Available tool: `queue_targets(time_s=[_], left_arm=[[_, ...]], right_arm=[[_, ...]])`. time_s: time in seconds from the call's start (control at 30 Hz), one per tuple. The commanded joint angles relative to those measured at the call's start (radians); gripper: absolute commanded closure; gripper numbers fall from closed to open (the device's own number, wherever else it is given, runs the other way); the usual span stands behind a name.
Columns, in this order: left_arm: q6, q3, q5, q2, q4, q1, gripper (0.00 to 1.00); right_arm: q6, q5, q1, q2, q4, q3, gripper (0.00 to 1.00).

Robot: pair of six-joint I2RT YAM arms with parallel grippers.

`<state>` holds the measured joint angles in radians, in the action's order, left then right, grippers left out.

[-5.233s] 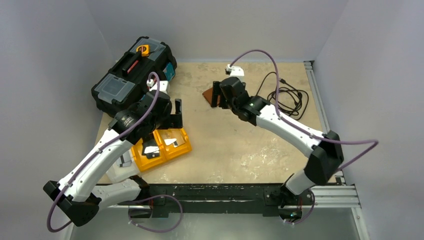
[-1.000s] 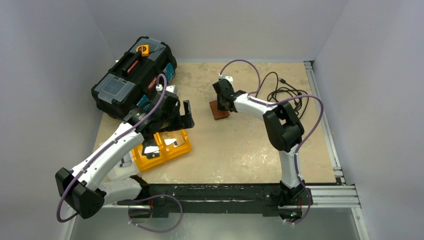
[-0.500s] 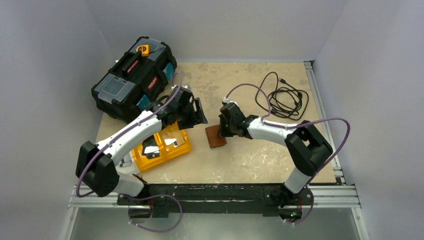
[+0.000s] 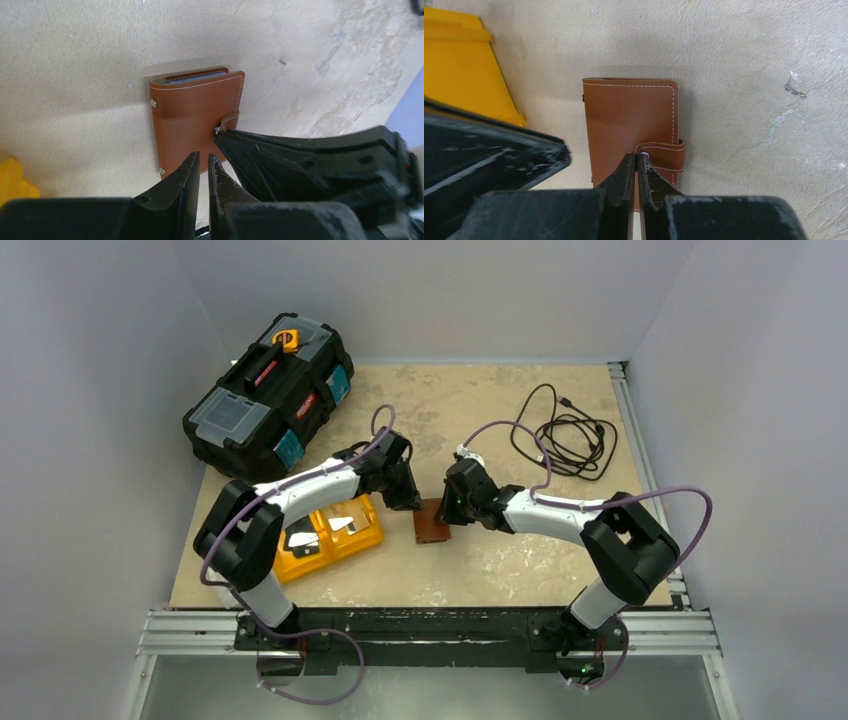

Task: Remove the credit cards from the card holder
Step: Open the card holder at the center of the board.

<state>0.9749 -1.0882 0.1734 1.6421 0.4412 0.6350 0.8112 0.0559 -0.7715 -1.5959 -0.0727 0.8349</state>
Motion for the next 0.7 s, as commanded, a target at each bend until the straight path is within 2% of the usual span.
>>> queue_targets(time_s=[0.0,0.17,0.33,0.67], left_arm=[[0.037,0.005,0.028,0.063,-0.083,0.023,0.91],[0.047,-0.022,-0.015,0.143,-0.039,0.045,1.0],[0.042,-0.051,-0.084,0.197,0.045,0.058,1.0],[0.023,-0.045,-0.144,0.213,0.089,0.058,1.0]], right_arm=[[0.026,-0.008,-0.002,0.023,0.043,-0.018,1.0],[0.025,-0.002,0.0,0.035,0.036,-0.018,1.0],[0.025,0.014,0.0,0.063,0.011,-0.014,1.0],[0.036,0.056,-0.001,0.175,-0.073,-0.034,1.0]])
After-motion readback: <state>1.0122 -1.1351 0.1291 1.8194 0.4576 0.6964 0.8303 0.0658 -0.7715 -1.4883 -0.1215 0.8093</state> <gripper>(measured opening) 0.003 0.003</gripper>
